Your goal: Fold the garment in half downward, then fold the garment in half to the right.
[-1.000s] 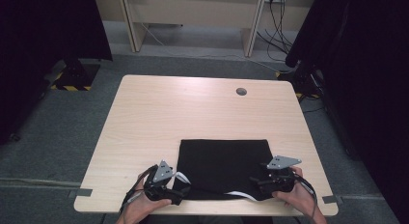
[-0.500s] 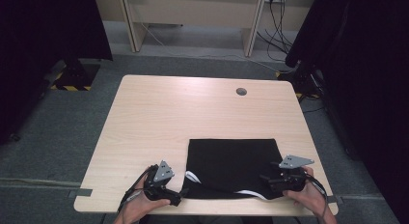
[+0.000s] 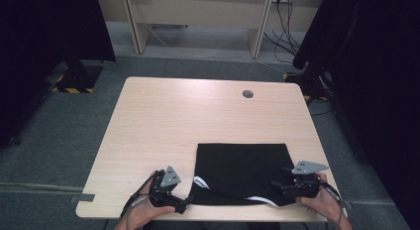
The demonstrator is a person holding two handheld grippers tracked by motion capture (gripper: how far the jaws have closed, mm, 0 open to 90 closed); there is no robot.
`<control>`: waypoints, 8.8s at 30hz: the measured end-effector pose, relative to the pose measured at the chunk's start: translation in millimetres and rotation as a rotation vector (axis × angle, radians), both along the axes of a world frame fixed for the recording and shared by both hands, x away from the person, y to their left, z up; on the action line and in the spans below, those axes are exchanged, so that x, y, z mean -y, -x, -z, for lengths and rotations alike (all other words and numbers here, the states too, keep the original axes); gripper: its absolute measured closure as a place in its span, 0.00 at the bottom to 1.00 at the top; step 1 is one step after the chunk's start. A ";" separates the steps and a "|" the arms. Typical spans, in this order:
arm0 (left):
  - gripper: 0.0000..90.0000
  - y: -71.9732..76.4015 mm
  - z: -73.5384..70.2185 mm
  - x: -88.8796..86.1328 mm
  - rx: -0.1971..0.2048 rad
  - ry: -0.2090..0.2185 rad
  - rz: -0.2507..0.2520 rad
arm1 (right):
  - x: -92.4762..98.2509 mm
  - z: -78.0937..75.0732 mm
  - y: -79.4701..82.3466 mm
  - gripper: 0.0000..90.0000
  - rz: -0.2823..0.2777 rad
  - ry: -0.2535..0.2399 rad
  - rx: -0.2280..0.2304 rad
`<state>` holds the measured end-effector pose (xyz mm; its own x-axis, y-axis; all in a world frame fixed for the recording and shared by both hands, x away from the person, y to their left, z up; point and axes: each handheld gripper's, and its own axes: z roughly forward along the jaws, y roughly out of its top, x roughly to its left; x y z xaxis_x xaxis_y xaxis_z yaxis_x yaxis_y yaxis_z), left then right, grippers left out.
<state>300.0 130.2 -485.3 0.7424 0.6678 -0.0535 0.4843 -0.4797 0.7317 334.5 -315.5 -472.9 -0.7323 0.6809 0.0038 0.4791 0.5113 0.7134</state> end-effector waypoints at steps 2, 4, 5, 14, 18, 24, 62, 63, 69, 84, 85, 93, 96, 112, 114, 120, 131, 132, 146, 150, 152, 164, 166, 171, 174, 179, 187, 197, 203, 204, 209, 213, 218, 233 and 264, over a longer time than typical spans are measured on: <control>0.00 0.1 0.0 0.0 0.000 0.001 -0.001 | 0.8 0.4 0.2 0.34 0.001 -0.003 0.002; 0.00 0.1 0.0 0.2 0.000 0.002 -0.002 | 0.5 0.3 0.4 0.34 0.000 0.000 0.004; 0.00 0.3 -0.1 0.4 0.000 0.004 -0.002 | 0.6 0.4 0.4 0.34 0.000 -0.001 0.004; 0.01 8.9 -1.3 8.4 0.045 0.004 0.027 | 0.7 0.8 1.2 0.34 0.005 -0.002 0.007; 0.01 16.1 -0.9 15.8 0.044 0.024 0.069 | 0.6 0.6 1.7 0.34 0.008 0.001 0.006; 0.00 18.4 2.9 31.0 0.045 -0.006 0.059 | 0.1 0.5 1.8 0.34 0.011 0.003 0.005; 0.78 -8.2 -7.0 85.3 0.131 -0.038 0.137 | 14.0 -1.3 4.0 0.33 0.042 0.017 -0.009; 0.78 -8.0 -6.7 86.8 0.123 -0.027 0.138 | 16.2 -1.4 4.9 0.33 0.043 0.017 -0.009; 0.77 -6.9 -6.8 96.0 0.094 -0.007 0.149 | 28.8 -2.3 9.2 0.33 0.056 0.018 -0.017; 0.77 -6.3 -4.2 98.4 0.103 0.017 0.150 | 18.6 -22.7 10.2 0.32 0.054 -0.032 -0.001; 0.77 -6.5 -4.2 98.2 0.101 0.018 0.150 | 12.9 -25.8 8.3 0.31 0.046 -0.039 0.008; 0.77 -7.3 -4.1 97.8 0.098 0.022 0.152 | -30.6 -40.1 -15.9 0.30 -0.011 -0.068 0.036; 0.77 -7.5 -4.1 97.6 0.096 0.023 0.152 | -43.8 -42.4 -24.7 0.30 -0.028 -0.075 0.032; 0.76 -7.3 -4.1 97.4 0.092 0.024 0.150 | -96.9 -49.7 -65.0 0.30 -0.085 -0.095 0.045; 0.76 -6.8 -4.0 97.5 0.094 0.023 0.149 | -105.2 -49.8 -68.4 0.31 -0.103 -0.092 0.038; 0.75 -6.6 -4.1 97.3 0.093 0.023 0.151 | -125.9 -47.6 -78.2 0.31 -0.125 -0.079 0.033; 0.75 -6.7 -4.3 96.8 0.090 0.021 0.139 | -155.6 -36.5 -91.1 0.36 -0.164 -0.055 0.017; 0.75 -6.7 -4.3 96.8 0.089 0.022 0.140 | -158.1 -35.8 -92.2 0.36 -0.167 -0.056 0.015; 0.75 2.2 -2.8 100.3 0.024 0.071 0.044 | -196.4 -15.9 -105.7 0.42 -0.206 0.002 -0.040; 0.75 -5.8 -4.5 96.5 0.104 0.014 0.137 | -201.3 -4.3 -106.0 0.54 -0.225 0.047 -0.065; 0.75 -6.2 -4.4 96.7 0.099 0.020 0.144 | -198.3 -2.9 -105.8 0.65 -0.224 0.031 -0.045; 0.82 -9.7 -25.2 89.3 0.113 0.031 0.179 | -187.4 -11.3 -108.3 0.91 -0.246 -0.086 -0.064; 0.83 -9.4 -31.5 85.0 0.127 0.027 0.178 | -186.2 -21.7 -108.2 0.92 -0.252 -0.123 -0.046; 0.83 -8.6 -51.1 77.4 0.143 0.043 0.191 | -188.7 -49.2 -105.1 0.92 -0.276 -0.179 -0.002; 0.83 -8.8 -72.5 77.3 0.173 0.050 0.213 | -189.4 -66.1 -103.5 0.92 -0.285 -0.194 0.038; 0.83 -13.9 -98.7 86.1 0.198 0.031 0.239 | -179.1 -88.4 -101.6 0.92 -0.283 -0.238 0.084; 0.83 -24.4 -117.3 132.8 0.198 0.004 0.297 | -131.5 -100.9 -98.9 0.92 -0.239 -0.292 0.119; 0.82 -34.6 -104.9 204.6 0.164 -0.039 0.382 | -68.0 -82.4 -94.1 0.91 -0.154 -0.306 0.094; 0.82 -42.2 -89.8 229.7 0.144 -0.048 0.390 | -45.1 -74.3 -93.9 0.90 -0.098 -0.262 0.101; 0.82 -43.3 -87.1 233.1 0.138 -0.049 0.393 | -41.3 -72.6 -93.6 0.89 -0.089 -0.261 0.099; 0.81 -47.8 -73.5 245.0 0.115 -0.034 0.391 | -29.2 -60.2 -94.7 0.82 -0.056 -0.222 0.077; 0.70 -47.5 -70.3 244.8 0.105 0.017 0.405 | -26.4 -55.3 -96.1 0.63 0.000 -0.196 0.061; 0.43 -42.2 -87.0 222.9 0.106 0.151 0.373 | -23.2 -64.0 -96.4 0.47 0.053 -0.182 0.078; 0.22 -45.7 -27.2 185.6 0.031 0.061 0.154 | -19.8 -57.1 -102.1 0.44 0.177 -0.006 -0.006; 0.22 -42.4 -11.1 108.8 0.051 -0.050 0.017 | -49.2 -9.6 -117.3 0.69 0.077 0.109 0.061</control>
<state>342.5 21.5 -474.2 0.7546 0.6559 0.0173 0.4387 -0.5241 0.7300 451.8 -266.3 -463.3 -0.6746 0.7290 -0.1166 0.4772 0.5511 0.6845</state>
